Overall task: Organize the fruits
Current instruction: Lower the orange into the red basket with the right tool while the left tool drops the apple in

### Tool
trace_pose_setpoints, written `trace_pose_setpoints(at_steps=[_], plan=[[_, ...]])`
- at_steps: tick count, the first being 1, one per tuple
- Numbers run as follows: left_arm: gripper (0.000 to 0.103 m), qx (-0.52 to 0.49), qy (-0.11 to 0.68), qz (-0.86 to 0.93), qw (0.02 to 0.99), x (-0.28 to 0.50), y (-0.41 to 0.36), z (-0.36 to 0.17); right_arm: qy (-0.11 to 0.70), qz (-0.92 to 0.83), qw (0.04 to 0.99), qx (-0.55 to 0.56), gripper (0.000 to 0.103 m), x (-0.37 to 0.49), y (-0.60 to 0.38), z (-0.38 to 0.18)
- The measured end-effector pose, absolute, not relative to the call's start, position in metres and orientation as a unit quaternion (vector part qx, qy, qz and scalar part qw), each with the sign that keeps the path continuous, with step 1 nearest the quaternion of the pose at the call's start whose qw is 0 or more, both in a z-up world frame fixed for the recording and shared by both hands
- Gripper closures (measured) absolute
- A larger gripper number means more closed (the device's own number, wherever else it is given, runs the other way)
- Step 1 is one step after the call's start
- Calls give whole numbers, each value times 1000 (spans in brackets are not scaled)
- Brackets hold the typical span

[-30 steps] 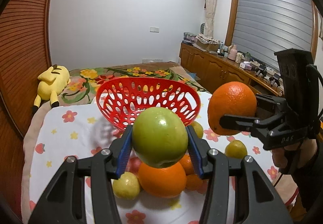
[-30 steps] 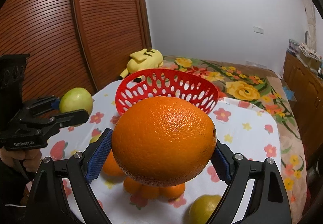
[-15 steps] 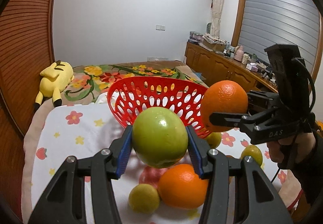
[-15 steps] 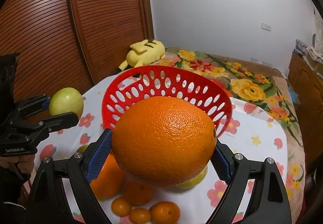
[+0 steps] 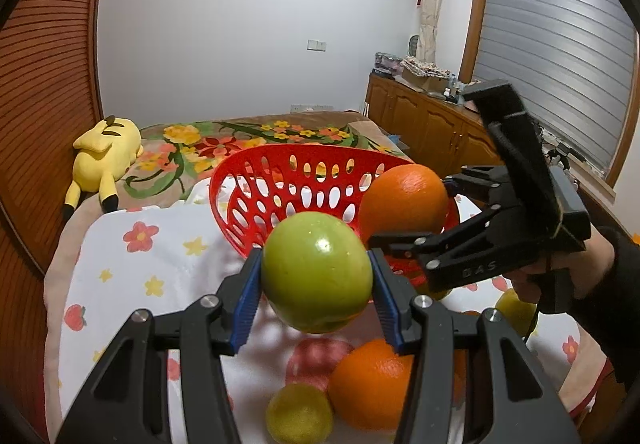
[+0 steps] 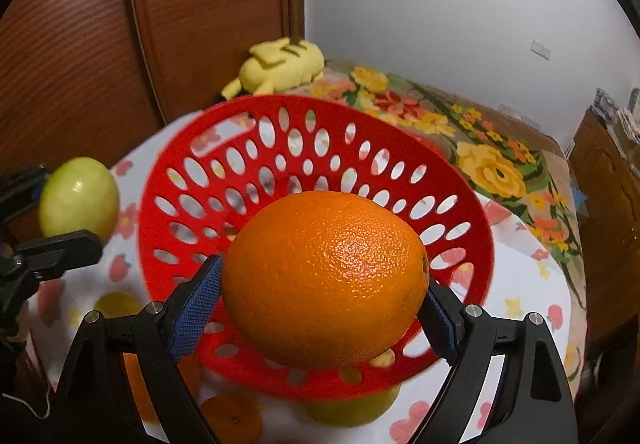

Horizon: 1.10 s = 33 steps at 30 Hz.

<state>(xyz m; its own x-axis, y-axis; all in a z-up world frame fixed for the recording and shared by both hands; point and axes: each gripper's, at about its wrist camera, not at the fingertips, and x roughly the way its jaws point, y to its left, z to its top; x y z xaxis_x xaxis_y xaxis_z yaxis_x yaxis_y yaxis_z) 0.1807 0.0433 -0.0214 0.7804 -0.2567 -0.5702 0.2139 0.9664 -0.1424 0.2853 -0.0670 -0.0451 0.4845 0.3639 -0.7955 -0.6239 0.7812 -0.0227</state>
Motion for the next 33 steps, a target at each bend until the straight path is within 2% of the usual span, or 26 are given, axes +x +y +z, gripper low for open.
trace_pose_setpoints(at_steps=[20, 33], plan=[[53, -36, 318, -131, 938, 215, 41, -29, 469, 285, 802, -235, 11, 308, -47, -77], [52, -28, 334, -133, 933, 227, 35, -37, 432, 274, 833, -210, 9, 299, -69, -40]])
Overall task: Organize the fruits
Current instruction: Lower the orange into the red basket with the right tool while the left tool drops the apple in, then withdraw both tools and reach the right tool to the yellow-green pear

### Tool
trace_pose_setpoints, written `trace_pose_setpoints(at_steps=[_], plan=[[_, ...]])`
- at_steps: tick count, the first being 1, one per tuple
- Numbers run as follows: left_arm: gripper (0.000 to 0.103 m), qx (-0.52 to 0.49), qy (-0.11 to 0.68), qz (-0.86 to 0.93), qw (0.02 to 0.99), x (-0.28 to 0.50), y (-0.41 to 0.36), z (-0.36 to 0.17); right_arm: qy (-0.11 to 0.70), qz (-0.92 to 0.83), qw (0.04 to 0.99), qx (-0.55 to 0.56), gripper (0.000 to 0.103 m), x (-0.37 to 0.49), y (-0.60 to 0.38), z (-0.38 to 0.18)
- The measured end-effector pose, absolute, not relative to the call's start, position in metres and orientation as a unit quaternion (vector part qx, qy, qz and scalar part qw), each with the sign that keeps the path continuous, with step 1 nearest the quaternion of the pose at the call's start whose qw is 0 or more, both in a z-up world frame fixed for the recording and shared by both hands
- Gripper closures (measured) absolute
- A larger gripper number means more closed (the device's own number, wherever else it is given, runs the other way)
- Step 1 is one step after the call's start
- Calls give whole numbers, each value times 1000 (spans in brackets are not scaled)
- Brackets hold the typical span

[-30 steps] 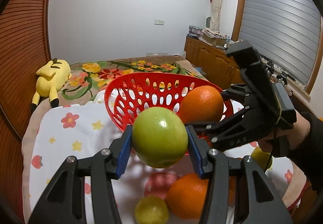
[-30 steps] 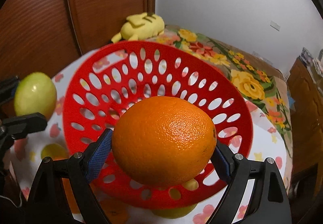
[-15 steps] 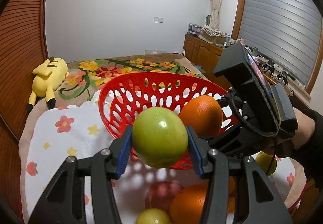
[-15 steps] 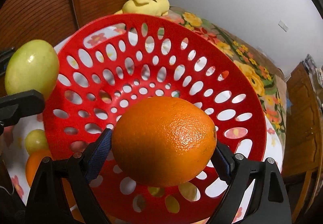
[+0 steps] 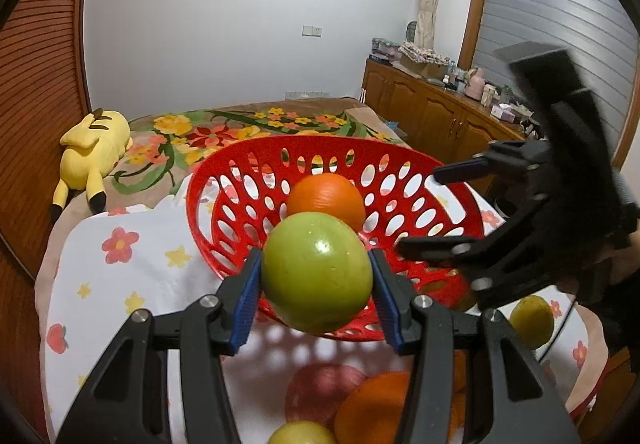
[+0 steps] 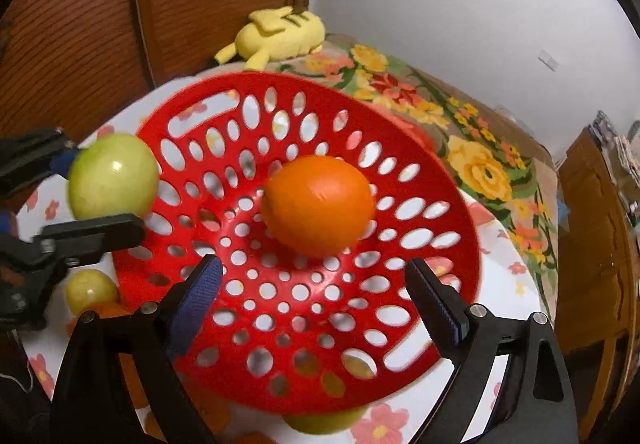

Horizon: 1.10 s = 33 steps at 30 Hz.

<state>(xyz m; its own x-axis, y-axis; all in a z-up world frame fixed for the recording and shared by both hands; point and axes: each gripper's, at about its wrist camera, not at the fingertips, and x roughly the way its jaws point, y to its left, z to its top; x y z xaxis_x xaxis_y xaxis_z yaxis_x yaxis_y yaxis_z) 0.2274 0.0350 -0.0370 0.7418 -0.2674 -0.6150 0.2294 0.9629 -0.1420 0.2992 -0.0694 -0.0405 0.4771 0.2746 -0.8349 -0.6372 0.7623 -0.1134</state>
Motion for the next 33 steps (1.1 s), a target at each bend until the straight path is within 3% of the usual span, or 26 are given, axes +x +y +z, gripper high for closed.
trace_pose_setpoints(at_steps=[3, 8, 33], plan=[[51, -22, 342, -132, 930, 233, 30, -41, 427, 273, 839, -198, 9, 293, -80, -34], [41, -21, 333, -134, 933, 233, 27, -38, 415, 274, 851, -167, 9, 276, -96, -26], [33, -18, 330, -144, 933, 137, 7, -40, 353, 221, 908, -41, 8, 151, -189, -42]])
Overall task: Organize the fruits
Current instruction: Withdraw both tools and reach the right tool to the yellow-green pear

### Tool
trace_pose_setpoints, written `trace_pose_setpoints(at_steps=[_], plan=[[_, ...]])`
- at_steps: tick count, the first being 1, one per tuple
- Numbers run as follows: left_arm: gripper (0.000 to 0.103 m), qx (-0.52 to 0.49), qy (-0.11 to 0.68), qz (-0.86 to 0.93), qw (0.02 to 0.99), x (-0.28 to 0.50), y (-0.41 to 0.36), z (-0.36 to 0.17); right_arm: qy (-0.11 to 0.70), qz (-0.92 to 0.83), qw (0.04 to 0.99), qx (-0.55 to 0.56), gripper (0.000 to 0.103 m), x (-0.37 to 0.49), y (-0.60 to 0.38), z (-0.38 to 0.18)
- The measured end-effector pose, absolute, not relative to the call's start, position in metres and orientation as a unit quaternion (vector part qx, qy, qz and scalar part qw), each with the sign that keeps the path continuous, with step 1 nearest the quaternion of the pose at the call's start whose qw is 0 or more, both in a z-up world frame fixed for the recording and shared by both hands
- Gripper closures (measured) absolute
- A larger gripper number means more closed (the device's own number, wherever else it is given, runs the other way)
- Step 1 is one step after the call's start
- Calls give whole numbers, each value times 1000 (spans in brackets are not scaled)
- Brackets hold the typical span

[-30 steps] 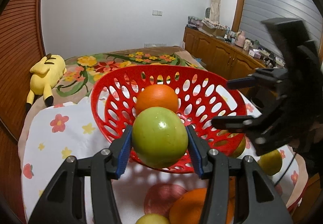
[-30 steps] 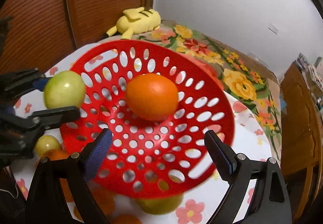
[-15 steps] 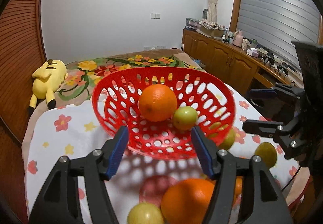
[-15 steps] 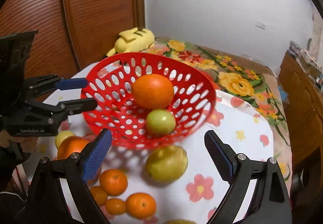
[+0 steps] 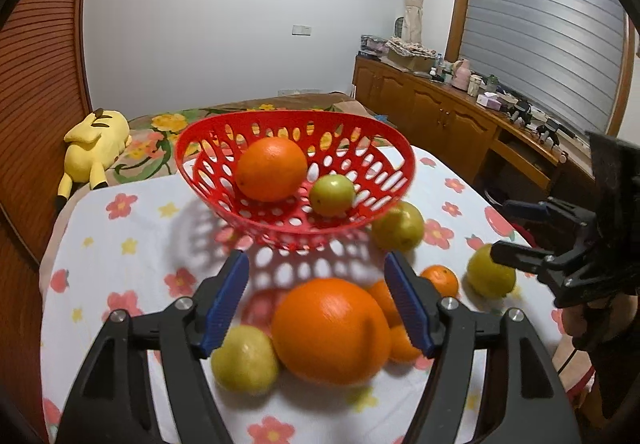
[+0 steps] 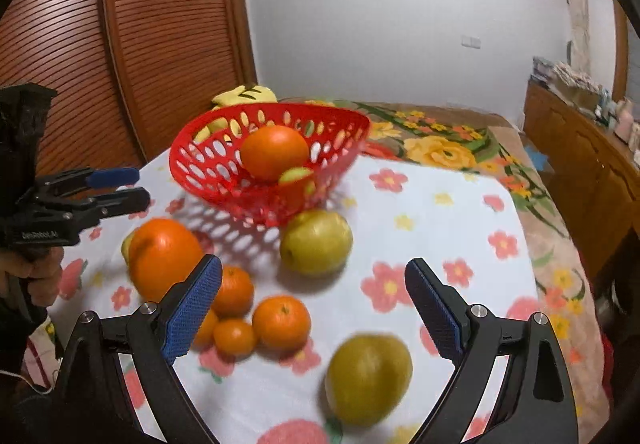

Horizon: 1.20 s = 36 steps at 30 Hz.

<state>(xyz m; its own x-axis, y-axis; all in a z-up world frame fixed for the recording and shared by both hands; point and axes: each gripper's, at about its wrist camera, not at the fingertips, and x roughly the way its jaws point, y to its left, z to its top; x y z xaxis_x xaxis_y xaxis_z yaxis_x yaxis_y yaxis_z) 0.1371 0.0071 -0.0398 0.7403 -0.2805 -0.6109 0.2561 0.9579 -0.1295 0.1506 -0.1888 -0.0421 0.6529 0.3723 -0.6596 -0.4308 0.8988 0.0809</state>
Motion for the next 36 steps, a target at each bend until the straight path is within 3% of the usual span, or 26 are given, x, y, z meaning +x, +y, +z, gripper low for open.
trace_pose_setpoints(at_steps=[7, 22, 36], plan=[[32, -1, 349, -156, 924, 129, -14, -58, 374, 202, 904, -40, 14, 144, -207, -60], [29, 33, 341, -124, 931, 127, -23, -71, 402, 183, 897, -26, 15, 138, -227, -92], [22, 36, 358, -112, 926, 134, -22, -85, 420, 178, 890, -25, 26, 141, -224, -103]])
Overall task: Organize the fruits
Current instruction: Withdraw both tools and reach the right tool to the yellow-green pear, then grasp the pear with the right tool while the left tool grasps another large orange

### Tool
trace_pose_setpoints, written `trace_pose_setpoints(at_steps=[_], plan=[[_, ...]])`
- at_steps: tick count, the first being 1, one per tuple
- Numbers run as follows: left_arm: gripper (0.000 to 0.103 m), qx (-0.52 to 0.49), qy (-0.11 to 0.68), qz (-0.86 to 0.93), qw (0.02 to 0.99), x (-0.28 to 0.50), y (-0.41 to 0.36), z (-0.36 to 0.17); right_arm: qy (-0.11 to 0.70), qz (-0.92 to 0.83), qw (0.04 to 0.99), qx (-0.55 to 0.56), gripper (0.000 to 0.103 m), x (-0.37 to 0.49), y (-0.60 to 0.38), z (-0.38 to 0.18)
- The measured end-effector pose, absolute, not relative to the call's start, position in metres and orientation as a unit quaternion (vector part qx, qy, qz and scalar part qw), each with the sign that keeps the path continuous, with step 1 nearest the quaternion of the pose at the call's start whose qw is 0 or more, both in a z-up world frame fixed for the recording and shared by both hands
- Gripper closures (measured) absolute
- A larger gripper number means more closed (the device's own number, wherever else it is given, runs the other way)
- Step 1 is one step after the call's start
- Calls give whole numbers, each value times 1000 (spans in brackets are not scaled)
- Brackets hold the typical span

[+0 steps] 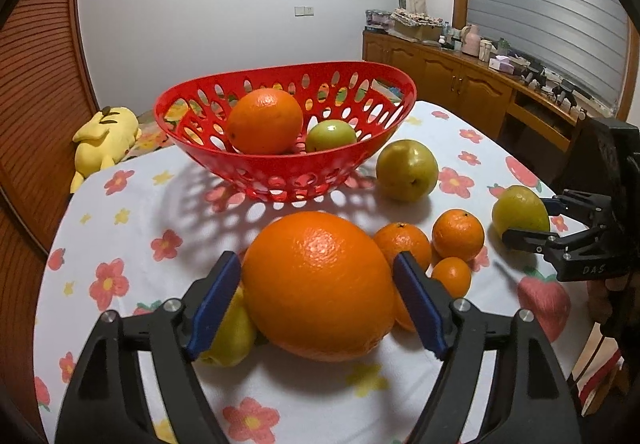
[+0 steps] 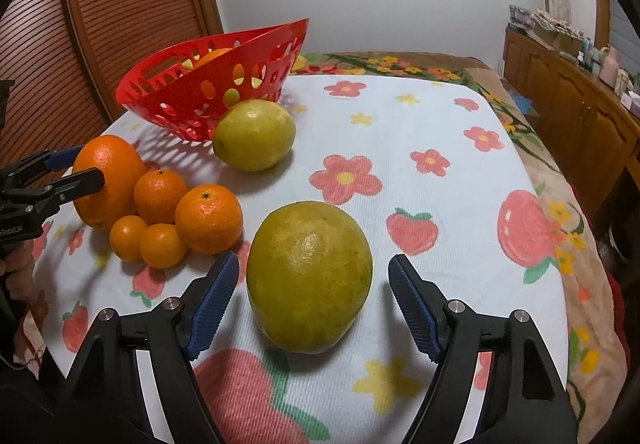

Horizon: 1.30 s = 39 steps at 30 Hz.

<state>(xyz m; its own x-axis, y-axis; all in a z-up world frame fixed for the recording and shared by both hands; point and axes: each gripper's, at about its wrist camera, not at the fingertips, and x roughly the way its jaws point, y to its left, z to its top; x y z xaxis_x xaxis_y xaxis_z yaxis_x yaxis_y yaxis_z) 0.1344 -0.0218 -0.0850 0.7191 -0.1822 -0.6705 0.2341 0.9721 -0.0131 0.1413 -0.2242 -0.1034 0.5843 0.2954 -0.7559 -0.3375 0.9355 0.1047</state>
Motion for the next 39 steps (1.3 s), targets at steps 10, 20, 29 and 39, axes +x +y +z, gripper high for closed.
trace_pose_setpoints(at_steps=[10, 20, 29, 39], plan=[[16, 49, 368, -109, 922, 141, -28, -99, 419, 173, 890, -51, 43, 142, -211, -107], [16, 78, 372, -95, 920, 150, -35, -105, 412, 188, 890, -51, 43, 139, -199, -108], [19, 56, 369, -118, 920, 151, -28, -103, 410, 189, 891, -49, 43, 138, -200, -109], [20, 15, 353, -128, 927, 144, -19, -89, 413, 191, 890, -44, 43, 139, -201, -110]])
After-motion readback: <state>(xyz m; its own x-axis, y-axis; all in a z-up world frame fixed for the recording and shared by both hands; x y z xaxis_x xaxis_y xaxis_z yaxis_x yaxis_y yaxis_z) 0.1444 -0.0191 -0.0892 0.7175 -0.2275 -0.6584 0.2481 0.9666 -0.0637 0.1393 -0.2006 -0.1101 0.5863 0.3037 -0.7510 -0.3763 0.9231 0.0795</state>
